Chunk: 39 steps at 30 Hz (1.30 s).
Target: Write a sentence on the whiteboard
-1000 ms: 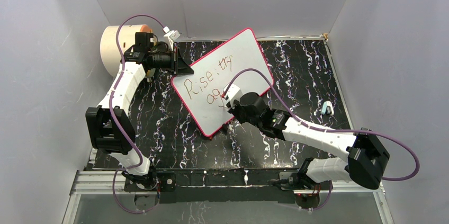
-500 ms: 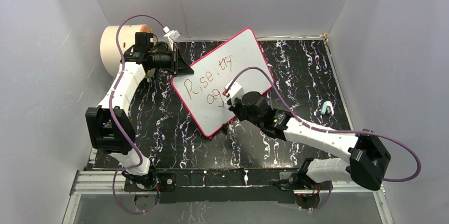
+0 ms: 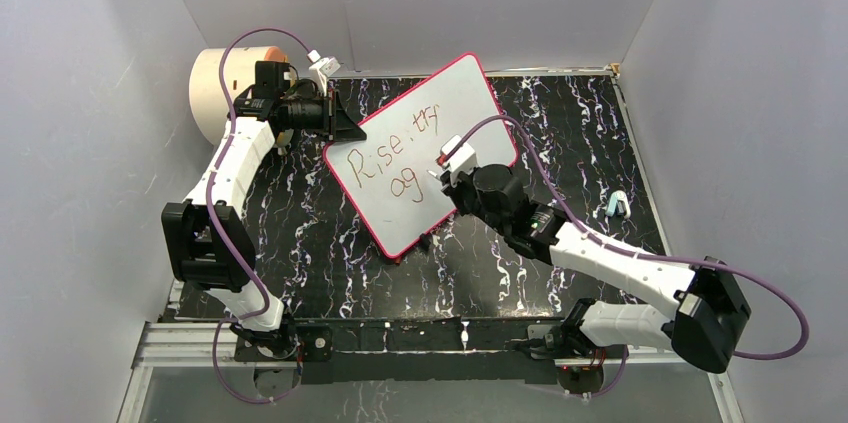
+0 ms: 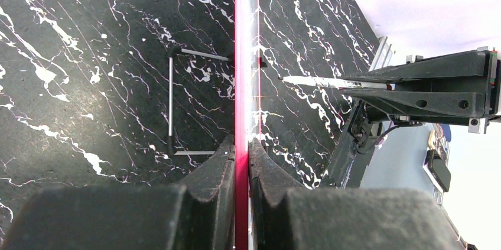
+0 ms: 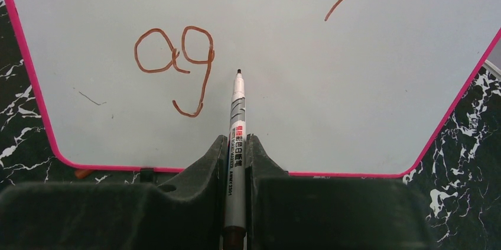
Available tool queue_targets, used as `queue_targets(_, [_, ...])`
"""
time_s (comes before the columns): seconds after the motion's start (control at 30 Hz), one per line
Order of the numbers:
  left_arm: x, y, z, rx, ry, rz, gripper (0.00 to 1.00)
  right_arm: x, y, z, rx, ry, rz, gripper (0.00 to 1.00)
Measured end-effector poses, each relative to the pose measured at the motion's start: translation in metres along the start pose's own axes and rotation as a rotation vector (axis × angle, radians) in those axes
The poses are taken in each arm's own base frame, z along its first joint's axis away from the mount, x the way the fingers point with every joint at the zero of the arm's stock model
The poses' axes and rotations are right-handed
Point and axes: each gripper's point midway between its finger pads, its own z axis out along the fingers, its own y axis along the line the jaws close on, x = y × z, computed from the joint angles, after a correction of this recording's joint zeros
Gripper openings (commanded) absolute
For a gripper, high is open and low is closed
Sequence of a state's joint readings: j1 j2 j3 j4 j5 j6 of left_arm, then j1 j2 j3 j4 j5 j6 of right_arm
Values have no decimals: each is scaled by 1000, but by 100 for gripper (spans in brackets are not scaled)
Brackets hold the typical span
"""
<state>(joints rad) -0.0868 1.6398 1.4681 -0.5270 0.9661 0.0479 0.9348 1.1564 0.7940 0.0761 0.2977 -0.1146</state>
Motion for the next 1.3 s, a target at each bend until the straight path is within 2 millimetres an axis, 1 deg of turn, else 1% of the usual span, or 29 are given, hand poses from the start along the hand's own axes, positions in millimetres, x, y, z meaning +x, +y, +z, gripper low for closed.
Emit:
queue_targets(0.4, [0, 0, 0, 0, -1, 1, 0, -7, -11, 13, 28, -38, 3, 0])
queue_targets(0.6, [0, 0, 0, 0, -1, 2, 0, 2, -6, 22, 0, -17, -5, 0])
queue_targets(1.3, [0, 0, 0, 0, -1, 1, 0, -2, -6, 23, -3, -35, -17, 0])
